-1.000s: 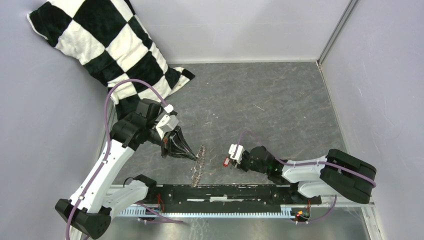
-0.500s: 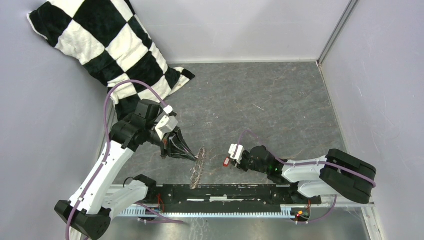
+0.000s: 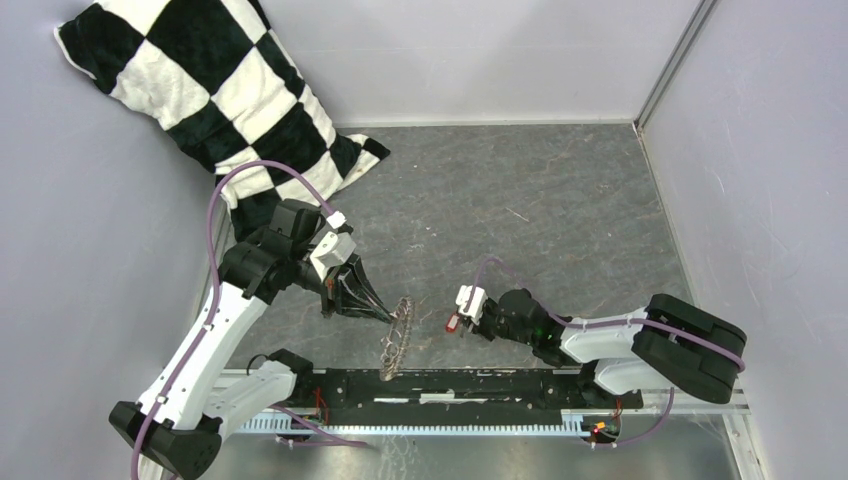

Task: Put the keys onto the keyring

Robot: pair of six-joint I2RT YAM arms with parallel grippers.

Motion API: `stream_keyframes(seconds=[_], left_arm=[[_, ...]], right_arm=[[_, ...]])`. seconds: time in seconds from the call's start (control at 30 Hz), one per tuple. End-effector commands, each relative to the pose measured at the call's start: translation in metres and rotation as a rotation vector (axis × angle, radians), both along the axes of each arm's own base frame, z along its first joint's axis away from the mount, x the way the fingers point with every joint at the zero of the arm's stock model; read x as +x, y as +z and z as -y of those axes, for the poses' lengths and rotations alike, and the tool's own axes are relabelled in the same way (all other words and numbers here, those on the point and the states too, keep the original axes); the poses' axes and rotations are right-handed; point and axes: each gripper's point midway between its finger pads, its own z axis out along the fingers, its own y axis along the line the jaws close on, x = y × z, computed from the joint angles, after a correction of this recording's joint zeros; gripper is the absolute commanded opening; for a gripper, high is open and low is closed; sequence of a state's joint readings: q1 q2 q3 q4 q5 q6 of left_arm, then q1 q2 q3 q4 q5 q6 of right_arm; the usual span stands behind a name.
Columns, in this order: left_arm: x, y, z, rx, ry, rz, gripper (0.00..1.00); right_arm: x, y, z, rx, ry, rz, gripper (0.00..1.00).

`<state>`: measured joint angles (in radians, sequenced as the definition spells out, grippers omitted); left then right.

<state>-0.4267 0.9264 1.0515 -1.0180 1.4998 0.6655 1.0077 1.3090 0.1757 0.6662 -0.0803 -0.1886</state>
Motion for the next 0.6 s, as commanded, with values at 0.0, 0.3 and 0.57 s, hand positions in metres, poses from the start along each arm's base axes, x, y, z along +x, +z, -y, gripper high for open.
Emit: stream_keyframes(seconds=[0.0,0.3,0.57], left_arm=[[-0.006,0.011,-0.002,-0.035,-0.021,-0.007,0.02],[-0.005,0.011,-0.002,-0.033,-0.019,-0.007,0.02],[-0.003,0.018,-0.001,-0.039,-0.018,0.007,0.02]], right_arm=[[0.006,0.017,-0.013,0.054,0.018,0.036,0.28],[0.008,0.022,-0.02,0.061,0.036,0.051,0.02],[0.013,0.071,-0.03,0.15,0.069,0.153,0.01]])
